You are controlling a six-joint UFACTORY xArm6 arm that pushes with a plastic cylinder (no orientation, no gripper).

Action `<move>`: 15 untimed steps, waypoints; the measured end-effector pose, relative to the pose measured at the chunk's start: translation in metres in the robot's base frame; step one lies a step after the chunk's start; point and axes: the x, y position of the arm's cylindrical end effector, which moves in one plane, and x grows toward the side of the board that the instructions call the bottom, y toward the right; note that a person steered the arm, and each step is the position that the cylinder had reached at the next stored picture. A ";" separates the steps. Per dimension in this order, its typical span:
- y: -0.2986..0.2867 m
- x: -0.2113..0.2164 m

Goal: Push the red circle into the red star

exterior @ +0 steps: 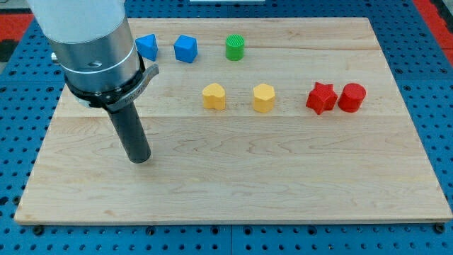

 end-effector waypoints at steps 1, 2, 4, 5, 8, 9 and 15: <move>0.000 0.000; 0.000 0.002; 0.000 0.003; 0.020 0.016; 0.248 0.017; 0.320 -0.009; 0.355 -0.099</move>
